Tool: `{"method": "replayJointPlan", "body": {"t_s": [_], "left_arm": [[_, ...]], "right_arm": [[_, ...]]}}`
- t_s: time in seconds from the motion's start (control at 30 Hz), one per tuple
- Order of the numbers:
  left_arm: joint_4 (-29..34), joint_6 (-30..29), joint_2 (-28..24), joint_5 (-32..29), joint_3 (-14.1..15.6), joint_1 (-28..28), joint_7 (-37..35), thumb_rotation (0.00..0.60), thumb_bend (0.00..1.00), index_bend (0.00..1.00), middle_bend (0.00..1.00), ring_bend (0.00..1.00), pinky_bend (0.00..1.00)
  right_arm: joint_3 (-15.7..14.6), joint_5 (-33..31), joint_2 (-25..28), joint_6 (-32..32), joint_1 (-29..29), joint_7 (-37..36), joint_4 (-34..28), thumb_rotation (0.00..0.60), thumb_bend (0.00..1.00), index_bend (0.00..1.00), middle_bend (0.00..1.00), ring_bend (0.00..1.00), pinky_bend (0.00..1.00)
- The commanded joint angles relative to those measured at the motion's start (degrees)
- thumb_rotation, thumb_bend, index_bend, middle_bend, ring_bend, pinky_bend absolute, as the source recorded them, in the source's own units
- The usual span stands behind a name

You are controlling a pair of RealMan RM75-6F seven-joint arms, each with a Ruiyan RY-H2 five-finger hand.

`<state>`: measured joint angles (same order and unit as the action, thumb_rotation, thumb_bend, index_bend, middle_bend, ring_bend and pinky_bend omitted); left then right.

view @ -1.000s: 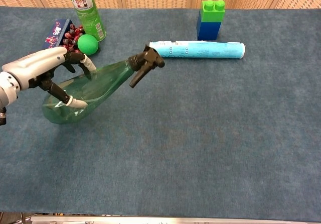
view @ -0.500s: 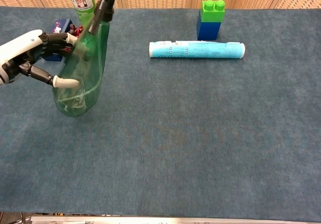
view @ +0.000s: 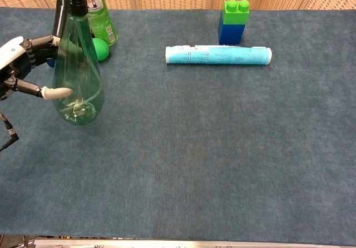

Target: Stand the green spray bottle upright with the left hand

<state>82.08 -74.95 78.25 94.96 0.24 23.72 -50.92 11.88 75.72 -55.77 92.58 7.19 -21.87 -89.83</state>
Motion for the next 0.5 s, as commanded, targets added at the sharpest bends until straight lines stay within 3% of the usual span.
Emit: {"method": "replayJointPlan", "body": {"t_s": [0.03,0.5], "left_arm": [[-2.65,-1.26,1.71,0.00,0.50,-0.80,-1.87,0.600,0.07,0.57,0.50,0.16,0.20],[-17.66,-8.84,11.47,-0.78,-0.01,-4.15,-5.12,0.600,0.08,0.57,0.50,0.16,0.19]], "right_arm": [[0.03,-0.13,-0.03,-0.14,-0.07,0.23,-0.09,0.600,0.10,0.48,0.34,0.26,0.36],[0.03,-0.44,-0.23,-0.74,-0.55,1.72,-0.49,0.600,0.10,0.48,0.34,0.25,0.36]]}}
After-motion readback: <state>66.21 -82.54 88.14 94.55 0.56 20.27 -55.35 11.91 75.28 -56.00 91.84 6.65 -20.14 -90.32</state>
